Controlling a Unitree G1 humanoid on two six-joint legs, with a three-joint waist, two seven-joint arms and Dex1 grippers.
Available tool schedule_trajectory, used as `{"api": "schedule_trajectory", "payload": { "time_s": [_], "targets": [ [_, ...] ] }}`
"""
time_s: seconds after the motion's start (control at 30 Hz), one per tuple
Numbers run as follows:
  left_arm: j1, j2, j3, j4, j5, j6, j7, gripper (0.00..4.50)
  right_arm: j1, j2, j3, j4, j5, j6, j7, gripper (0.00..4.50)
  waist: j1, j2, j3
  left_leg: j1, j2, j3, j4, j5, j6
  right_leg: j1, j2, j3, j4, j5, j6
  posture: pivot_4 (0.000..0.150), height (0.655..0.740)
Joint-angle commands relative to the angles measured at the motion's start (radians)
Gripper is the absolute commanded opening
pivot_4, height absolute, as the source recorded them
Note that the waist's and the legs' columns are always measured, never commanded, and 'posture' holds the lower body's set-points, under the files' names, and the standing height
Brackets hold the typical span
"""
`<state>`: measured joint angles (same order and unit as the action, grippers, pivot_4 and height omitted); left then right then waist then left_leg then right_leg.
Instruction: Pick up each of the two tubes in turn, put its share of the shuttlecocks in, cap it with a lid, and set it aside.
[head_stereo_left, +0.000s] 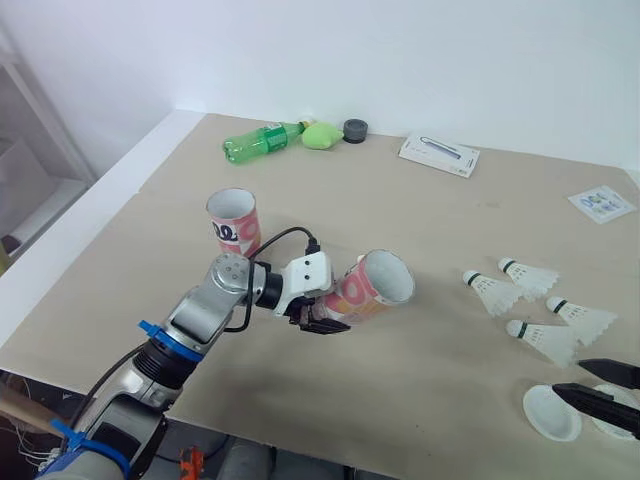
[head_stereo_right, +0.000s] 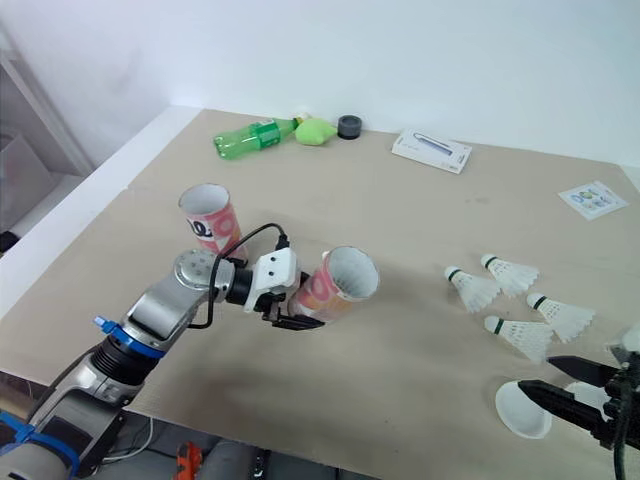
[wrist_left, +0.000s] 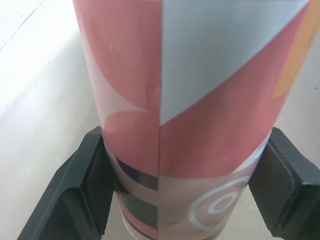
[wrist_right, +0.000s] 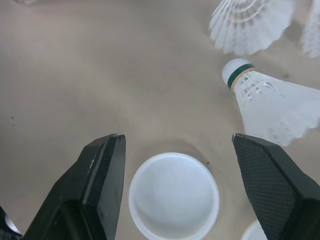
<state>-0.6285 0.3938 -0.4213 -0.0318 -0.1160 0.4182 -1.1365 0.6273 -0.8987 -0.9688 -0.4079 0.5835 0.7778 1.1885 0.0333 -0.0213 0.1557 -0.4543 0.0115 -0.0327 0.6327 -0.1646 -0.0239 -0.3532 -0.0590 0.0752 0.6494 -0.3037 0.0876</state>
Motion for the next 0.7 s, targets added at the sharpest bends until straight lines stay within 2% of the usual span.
{"api": "schedule_trajectory", "payload": {
  "time_s": [0.03,0.13,0.27,0.43,0.7],
  "targets": [
    [0.008,-0.025,-0.049,0.001,0.007,0.002,-0.002,3.31,0.04,0.011,-0.049,0.033,-0.028,-0.025,0.0,3.68,0.001,0.0,0.0,0.0,0.0,0.0,0.0,0.0,0.0,0.0,0.0,0.0,0.0,0.0,0.0,0.15,0.7294],
    [0.002,-0.03,-0.05,0.008,0.008,-0.001,-0.006,3.31,0.021,-0.003,-0.022,0.135,-0.074,-0.06,-0.034,3.68,0.001,0.0,0.0,0.0,-0.001,0.0,0.0,0.0,0.0,0.0,-0.002,0.0,-0.001,0.0,0.0,0.15,0.7294],
    [0.0,-0.033,-0.052,0.011,0.011,-0.001,-0.008,3.31,-0.119,-0.053,0.077,0.273,-0.12,-0.099,-0.105,3.68,0.0,0.002,-0.001,0.0,-0.001,0.001,0.0,0.0,0.0,0.001,-0.002,0.0,-0.002,0.001,-0.001,0.15,0.7294],
    [0.006,-0.032,-0.043,0.002,0.014,0.008,0.001,3.31,-0.242,-0.113,0.169,0.369,-0.141,-0.125,-0.106,3.68,-0.001,0.007,-0.001,0.001,-0.001,0.002,0.001,0.001,0.001,0.002,-0.002,0.0,-0.002,0.002,-0.001,0.15,0.7294],
    [0.053,-0.025,-0.03,-0.062,0.007,0.056,0.042,3.31,-0.355,-0.224,0.2,0.459,-0.143,-0.13,-0.051,3.68,-0.002,0.01,-0.002,0.0,-0.002,0.001,-0.001,0.001,0.001,0.002,-0.001,-0.001,-0.001,0.003,0.004,0.15,0.7294]
  ]
}}
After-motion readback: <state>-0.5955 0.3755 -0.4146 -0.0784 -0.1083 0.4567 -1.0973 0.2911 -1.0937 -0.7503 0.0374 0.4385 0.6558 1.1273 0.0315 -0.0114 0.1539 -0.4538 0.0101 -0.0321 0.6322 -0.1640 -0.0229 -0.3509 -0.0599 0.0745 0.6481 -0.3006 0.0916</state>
